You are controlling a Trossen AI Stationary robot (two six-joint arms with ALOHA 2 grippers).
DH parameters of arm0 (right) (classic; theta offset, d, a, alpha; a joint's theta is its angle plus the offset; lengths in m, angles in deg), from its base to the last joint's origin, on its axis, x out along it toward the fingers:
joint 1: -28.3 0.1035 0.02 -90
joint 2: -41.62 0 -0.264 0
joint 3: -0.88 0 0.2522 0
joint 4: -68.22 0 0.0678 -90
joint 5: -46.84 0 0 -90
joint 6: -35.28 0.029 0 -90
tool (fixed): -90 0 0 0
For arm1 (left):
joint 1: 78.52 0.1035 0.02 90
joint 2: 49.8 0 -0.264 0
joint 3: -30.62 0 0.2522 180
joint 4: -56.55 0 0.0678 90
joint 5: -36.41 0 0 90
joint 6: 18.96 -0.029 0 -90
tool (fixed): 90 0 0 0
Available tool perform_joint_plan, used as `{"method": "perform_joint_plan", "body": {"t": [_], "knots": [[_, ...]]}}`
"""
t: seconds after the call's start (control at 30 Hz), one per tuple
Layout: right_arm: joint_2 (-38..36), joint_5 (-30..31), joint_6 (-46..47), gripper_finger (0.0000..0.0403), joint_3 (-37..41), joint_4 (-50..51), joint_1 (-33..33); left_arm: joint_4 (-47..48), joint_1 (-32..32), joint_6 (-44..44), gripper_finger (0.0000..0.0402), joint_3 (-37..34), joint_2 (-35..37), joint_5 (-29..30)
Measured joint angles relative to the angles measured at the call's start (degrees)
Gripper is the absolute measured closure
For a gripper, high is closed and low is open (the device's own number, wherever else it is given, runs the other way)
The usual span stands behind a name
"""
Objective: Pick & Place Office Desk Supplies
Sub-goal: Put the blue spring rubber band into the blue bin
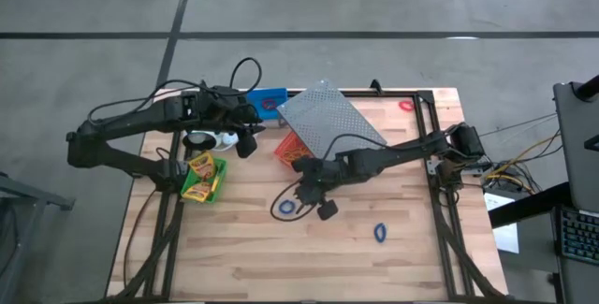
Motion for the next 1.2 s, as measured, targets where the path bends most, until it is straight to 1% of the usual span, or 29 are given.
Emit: {"method": "perform_joint_plan", "body": {"t": [0.13, 0.3, 0.4, 0.47, 0.7, 0.77, 0.87, 0.97, 1.07, 1.2], "knots": [[0.0, -0.6, 1.7, 0.0360, 1.6, -4.4, 0.0, 0.0, 0.0, 0.0, 0.0290, 0.0, 0.0, 0.0], [0.0, -1.5, 0.7, 0.0360, 4.9, -9.2, 0.2, 0.0, 0.0, 0.0, 0.0290, 0.0, 0.0, 0.0], [0.0, -5.9, 0.7, 0.0356, 8.0, -15.0, 0.4, 0.0, 0.0, 0.0, 0.0290, 0.0, 0.0, 0.0], [0.0, -7.6, 0.6, 0.0348, 9.6, -17.9, 0.6, 0.0, 0.0, 0.0, 0.0291, 0.0, 0.0, 0.0], [0.1, -7.8, -1.6, 0.0296, 16.0, -31.6, 1.0, 0.0, 0.0, 0.0, 0.0291, 0.0, 0.0, 0.0], [0.2, -7.7, -1.7, 0.0284, 16.8, -33.2, 1.0, 0.0, 0.0, 0.0, 0.0291, 0.0, 0.0, 0.0], [2.7, -5.1, -1.0, 0.0278, 15.6, -32.0, 1.1, 0.0, 0.0, 0.0, 0.0291, 0.0, 0.0, 0.0], [7.1, -4.4, -1.8, 0.0279, 11.2, -28.2, 1.3, 0.0, 0.0, 0.0, 0.0291, 0.0, 0.0, 0.0], [11.4, -4.8, -2.5, 0.0279, 5.5, -20.9, 1.4, 0.0, 0.0, 0.0, 0.0291, 0.0, 0.0, 0.0], [13.8, -6.2, -2.3, 0.0277, -1.7, -10.5, 1.4, 0.0, 0.0, 0.0, 0.0291, 0.0, 0.0, 0.0]]}}
